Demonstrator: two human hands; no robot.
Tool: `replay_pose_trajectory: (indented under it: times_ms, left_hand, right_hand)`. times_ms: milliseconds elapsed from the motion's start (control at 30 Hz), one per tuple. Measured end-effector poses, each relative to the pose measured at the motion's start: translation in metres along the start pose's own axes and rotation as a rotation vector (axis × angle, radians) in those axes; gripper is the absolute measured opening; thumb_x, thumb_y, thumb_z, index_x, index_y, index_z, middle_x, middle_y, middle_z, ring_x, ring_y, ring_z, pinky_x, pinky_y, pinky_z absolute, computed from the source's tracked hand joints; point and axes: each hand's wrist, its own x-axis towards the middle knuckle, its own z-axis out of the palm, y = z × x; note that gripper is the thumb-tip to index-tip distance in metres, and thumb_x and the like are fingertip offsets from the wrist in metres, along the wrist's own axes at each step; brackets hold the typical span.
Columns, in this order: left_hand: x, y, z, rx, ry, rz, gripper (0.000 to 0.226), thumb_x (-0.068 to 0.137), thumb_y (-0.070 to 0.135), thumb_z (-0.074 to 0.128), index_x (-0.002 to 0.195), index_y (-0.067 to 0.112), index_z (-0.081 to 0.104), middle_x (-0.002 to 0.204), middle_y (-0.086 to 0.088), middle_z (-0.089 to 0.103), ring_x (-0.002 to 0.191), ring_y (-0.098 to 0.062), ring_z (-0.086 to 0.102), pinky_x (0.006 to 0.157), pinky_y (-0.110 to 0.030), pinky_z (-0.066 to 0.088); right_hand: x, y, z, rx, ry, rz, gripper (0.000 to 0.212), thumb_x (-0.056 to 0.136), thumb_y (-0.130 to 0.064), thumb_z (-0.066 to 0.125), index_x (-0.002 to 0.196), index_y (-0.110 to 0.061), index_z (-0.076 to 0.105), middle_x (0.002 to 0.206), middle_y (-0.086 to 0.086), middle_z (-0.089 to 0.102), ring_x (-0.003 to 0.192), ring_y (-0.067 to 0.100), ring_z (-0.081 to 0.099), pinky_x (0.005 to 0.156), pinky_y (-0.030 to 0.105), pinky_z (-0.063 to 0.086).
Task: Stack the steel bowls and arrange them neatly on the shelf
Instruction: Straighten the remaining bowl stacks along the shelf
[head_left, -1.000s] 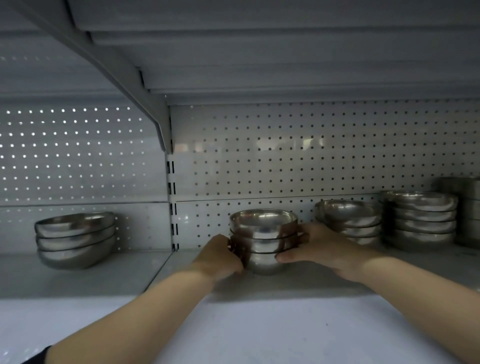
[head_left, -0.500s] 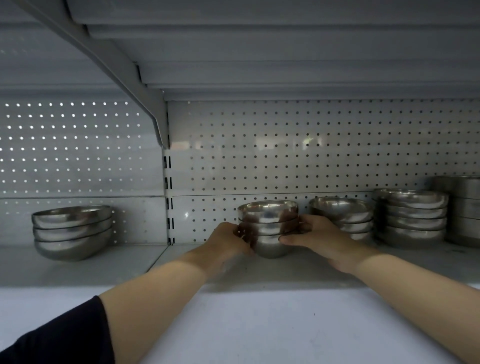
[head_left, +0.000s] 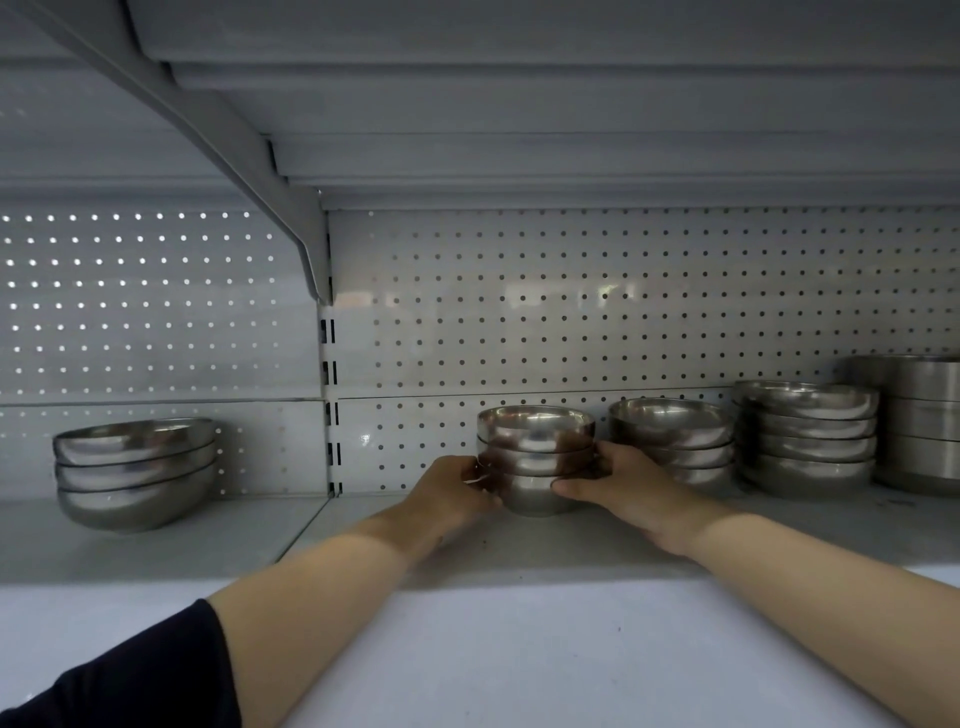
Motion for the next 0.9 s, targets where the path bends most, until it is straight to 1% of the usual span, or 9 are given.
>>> replay_pose_trajectory:
  times_ms: [200, 333, 433, 533, 600, 667, 733, 800, 900]
  left_hand:
    - [-0.002, 0.001, 0.001, 0.010, -0.004, -0.024, 0.017, 0.080, -0.003, 0.061, 0.093, 0.005, 0.066, 0.093, -0.010, 0.064, 0.091, -0.015, 0.054, 0.083, -0.026, 0.039]
    - [-0.003, 0.001, -0.001, 0.008, -0.001, -0.048, 0.018, 0.080, -0.001, 0.063, 0.096, 0.003, 0.068, 0.096, -0.013, 0.068, 0.092, -0.018, 0.057, 0.086, -0.027, 0.041]
    - [-0.005, 0.002, -0.004, 0.035, -0.014, -0.075, 0.025, 0.076, 0.008, 0.070, 0.098, -0.003, 0.069, 0.096, -0.018, 0.070, 0.088, -0.019, 0.057, 0.081, -0.027, 0.042]
    - [-0.005, 0.001, -0.007, 0.075, -0.023, -0.107, 0.038, 0.064, 0.016, 0.071, 0.095, -0.007, 0.067, 0.086, -0.018, 0.063, 0.087, -0.020, 0.055, 0.082, -0.031, 0.045]
    - [-0.006, 0.003, -0.010, 0.139, -0.020, -0.138, 0.010, 0.071, 0.007, 0.069, 0.078, 0.005, 0.062, 0.080, -0.012, 0.053, 0.084, -0.018, 0.048, 0.071, -0.025, 0.040]
    - [-0.002, 0.003, -0.015, 0.256, -0.028, -0.130, 0.024, 0.078, 0.001, 0.065, 0.072, 0.017, 0.048, 0.081, -0.007, 0.045, 0.081, -0.016, 0.043, 0.060, -0.020, 0.030]
    - [-0.003, 0.008, -0.020, 0.414, -0.043, -0.092, 0.013, 0.081, 0.007, 0.066, 0.087, 0.015, 0.058, 0.093, -0.007, 0.053, 0.089, -0.019, 0.052, 0.067, -0.019, 0.036]
    - [-0.004, 0.015, -0.029, 0.566, -0.054, -0.052, 0.040, 0.084, 0.014, 0.066, 0.123, 0.010, 0.058, 0.124, -0.006, 0.055, 0.115, -0.017, 0.054, 0.084, -0.017, 0.038]
    - [-0.012, 0.030, -0.048, 0.693, -0.030, 0.026, 0.048, 0.086, 0.018, 0.064, 0.132, 0.013, 0.052, 0.136, -0.002, 0.051, 0.123, -0.015, 0.051, 0.089, -0.014, 0.036]
  right_hand:
    - [0.001, -0.002, 0.000, -0.061, -0.007, 0.021, 0.028, 0.080, -0.010, 0.072, 0.106, -0.015, 0.064, 0.091, -0.009, 0.066, 0.086, 0.001, 0.058, 0.068, 0.007, 0.041]
    - [0.003, -0.002, -0.002, -0.140, 0.017, 0.067, 0.028, 0.080, -0.017, 0.074, 0.107, -0.012, 0.067, 0.101, 0.001, 0.069, 0.098, 0.015, 0.059, 0.072, 0.011, 0.040]
    - [0.002, -0.004, -0.002, -0.168, 0.016, 0.133, 0.025, 0.077, -0.022, 0.076, 0.097, -0.011, 0.068, 0.094, 0.002, 0.068, 0.096, 0.017, 0.059, 0.069, 0.016, 0.040]
    - [-0.002, -0.010, -0.003, -0.243, -0.043, 0.185, 0.017, 0.075, -0.022, 0.077, 0.072, -0.018, 0.062, 0.073, -0.006, 0.061, 0.077, 0.011, 0.057, 0.061, 0.018, 0.038]
    - [-0.005, -0.018, -0.007, -0.320, -0.081, 0.187, 0.026, 0.076, -0.022, 0.076, 0.063, -0.023, 0.055, 0.065, -0.009, 0.056, 0.067, 0.007, 0.052, 0.057, 0.017, 0.037]
    - [-0.008, -0.026, -0.013, -0.414, -0.099, 0.174, 0.030, 0.079, -0.021, 0.074, 0.058, -0.024, 0.053, 0.059, -0.010, 0.054, 0.060, 0.005, 0.051, 0.050, 0.013, 0.040]
    - [-0.011, -0.036, -0.017, -0.566, -0.119, 0.147, 0.032, 0.083, -0.021, 0.070, 0.056, -0.023, 0.052, 0.055, -0.009, 0.054, 0.052, 0.004, 0.050, 0.040, 0.006, 0.038]
    - [-0.013, -0.043, -0.016, -0.688, -0.143, 0.115, 0.029, 0.083, -0.024, 0.069, 0.058, -0.023, 0.054, 0.058, -0.009, 0.058, 0.051, 0.002, 0.054, 0.044, 0.008, 0.041]
    - [-0.018, -0.054, -0.007, -0.807, -0.204, 0.049, 0.028, 0.083, -0.026, 0.067, 0.060, -0.026, 0.052, 0.058, -0.009, 0.055, 0.052, 0.003, 0.051, 0.049, 0.014, 0.039]
